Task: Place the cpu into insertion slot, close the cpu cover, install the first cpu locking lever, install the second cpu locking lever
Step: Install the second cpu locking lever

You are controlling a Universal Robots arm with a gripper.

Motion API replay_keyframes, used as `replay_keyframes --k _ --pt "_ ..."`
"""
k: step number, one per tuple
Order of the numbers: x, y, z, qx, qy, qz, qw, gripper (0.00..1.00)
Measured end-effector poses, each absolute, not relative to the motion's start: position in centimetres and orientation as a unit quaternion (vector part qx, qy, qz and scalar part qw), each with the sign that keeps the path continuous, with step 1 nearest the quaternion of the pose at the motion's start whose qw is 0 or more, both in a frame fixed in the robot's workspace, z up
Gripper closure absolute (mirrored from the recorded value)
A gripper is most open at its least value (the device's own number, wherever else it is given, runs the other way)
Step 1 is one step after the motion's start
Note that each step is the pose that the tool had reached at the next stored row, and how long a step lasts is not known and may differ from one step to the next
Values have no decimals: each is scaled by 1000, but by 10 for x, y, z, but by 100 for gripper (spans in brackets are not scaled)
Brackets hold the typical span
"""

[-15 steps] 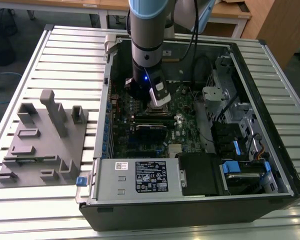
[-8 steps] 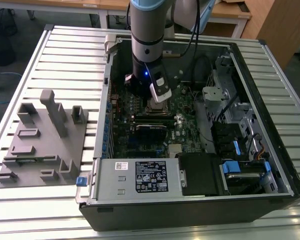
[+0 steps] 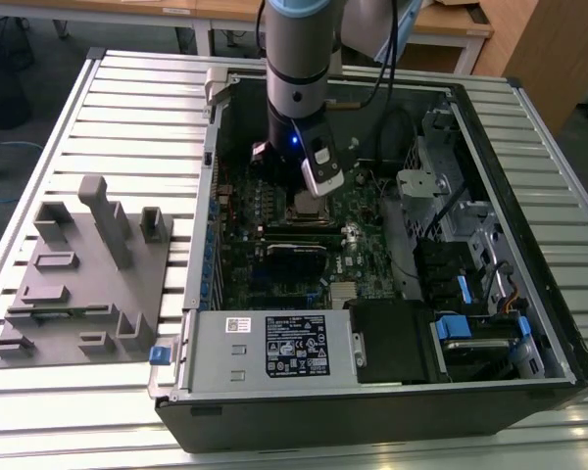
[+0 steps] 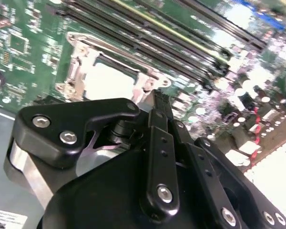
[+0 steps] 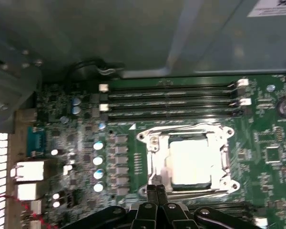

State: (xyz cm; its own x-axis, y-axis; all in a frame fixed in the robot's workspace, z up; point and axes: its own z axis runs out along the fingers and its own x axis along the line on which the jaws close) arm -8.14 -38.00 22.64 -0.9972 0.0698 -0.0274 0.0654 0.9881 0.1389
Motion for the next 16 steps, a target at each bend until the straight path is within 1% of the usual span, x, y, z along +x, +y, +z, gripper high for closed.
replay_keyframes --k 7,16 --pt "-59 -374 226 34 997 68 16 90" --pt "-51 -361 225 34 997 67 16 90"
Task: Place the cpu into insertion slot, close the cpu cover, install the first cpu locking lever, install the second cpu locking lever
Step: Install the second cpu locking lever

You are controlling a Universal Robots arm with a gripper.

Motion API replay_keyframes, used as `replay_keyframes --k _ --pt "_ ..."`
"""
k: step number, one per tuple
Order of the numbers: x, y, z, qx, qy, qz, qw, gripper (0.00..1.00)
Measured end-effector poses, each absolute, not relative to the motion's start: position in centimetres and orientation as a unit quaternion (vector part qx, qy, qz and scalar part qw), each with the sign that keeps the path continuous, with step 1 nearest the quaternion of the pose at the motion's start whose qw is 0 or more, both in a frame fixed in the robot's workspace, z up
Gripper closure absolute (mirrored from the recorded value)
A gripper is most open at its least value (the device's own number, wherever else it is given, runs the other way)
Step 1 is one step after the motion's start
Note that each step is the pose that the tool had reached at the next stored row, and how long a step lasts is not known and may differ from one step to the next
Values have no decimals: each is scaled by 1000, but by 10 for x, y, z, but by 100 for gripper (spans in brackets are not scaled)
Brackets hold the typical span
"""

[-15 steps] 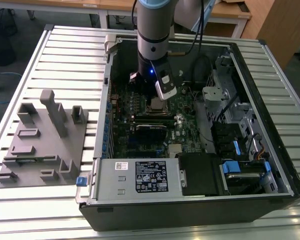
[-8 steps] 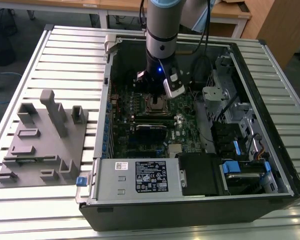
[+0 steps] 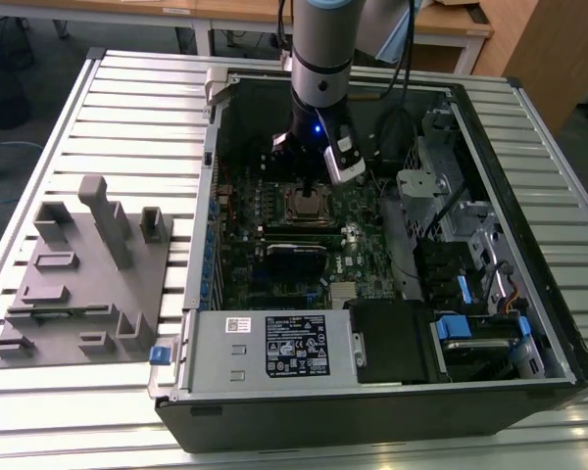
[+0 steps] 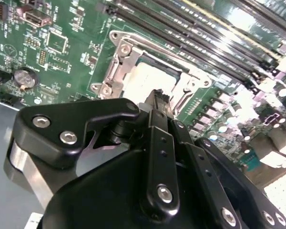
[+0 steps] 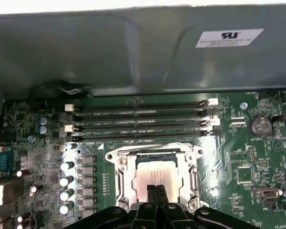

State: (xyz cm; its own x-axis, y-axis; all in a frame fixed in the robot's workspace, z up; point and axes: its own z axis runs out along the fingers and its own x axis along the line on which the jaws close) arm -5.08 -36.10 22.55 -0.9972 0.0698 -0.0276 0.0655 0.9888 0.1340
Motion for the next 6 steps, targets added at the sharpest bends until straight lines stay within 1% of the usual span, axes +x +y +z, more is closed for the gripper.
replay_keyframes --k 6 --pt "-50 -361 225 34 997 67 16 90"
